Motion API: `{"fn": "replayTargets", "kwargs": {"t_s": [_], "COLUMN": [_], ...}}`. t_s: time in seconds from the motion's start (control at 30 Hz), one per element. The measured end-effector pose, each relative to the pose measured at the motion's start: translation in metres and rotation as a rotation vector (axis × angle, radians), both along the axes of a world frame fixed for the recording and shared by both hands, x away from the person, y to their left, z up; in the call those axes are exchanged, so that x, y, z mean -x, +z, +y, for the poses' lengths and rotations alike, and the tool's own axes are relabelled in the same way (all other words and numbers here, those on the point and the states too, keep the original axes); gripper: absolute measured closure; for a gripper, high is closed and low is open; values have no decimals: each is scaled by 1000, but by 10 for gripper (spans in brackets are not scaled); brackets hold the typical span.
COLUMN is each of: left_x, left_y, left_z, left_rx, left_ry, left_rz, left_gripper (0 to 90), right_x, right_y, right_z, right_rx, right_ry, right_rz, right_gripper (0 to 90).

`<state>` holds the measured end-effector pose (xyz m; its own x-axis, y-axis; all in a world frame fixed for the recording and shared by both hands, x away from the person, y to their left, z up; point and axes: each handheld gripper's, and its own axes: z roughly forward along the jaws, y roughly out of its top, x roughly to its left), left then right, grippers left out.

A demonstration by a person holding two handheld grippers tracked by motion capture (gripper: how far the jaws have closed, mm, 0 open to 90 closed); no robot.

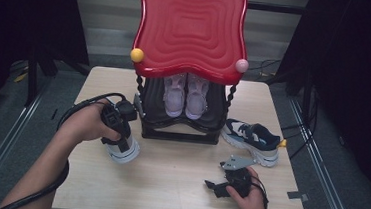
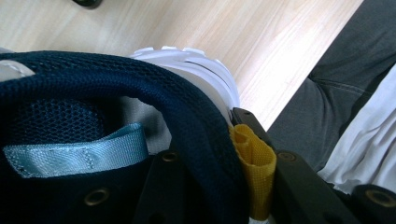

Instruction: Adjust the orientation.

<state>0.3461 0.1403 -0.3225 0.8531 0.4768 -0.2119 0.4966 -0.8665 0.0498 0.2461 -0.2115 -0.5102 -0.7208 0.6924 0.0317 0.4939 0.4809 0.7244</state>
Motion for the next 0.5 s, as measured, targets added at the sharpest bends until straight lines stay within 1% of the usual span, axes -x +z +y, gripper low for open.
{"fn": "replayTargets", "kwargs": {"t_s": [0.17, 0.27, 0.33, 0.37, 0.5], "left_x": [1, 1, 1, 1, 1], "left_y": [16, 26, 33, 35, 45], "left_z": [-2, -3, -4, -5, -6], "left_rx": [-9, 6, 4, 11, 19], "left_ry": [-16, -22, -35, -30, -45], "left_rz": [-9, -12, -14, -15, -22], "left_gripper": [754, 753, 753, 753, 753], "right_x": [0, 0, 0, 0, 0], "right_y": [0, 0, 0, 0, 0], "right_z": [0, 0, 0, 0, 0], "right_rx": [-1, -1, 0, 0, 2], "right_ry": [-1, 0, 0, -1, 0], "right_rz": [2, 2, 2, 1, 1], "right_gripper": [132, 132, 132, 131, 131]}}
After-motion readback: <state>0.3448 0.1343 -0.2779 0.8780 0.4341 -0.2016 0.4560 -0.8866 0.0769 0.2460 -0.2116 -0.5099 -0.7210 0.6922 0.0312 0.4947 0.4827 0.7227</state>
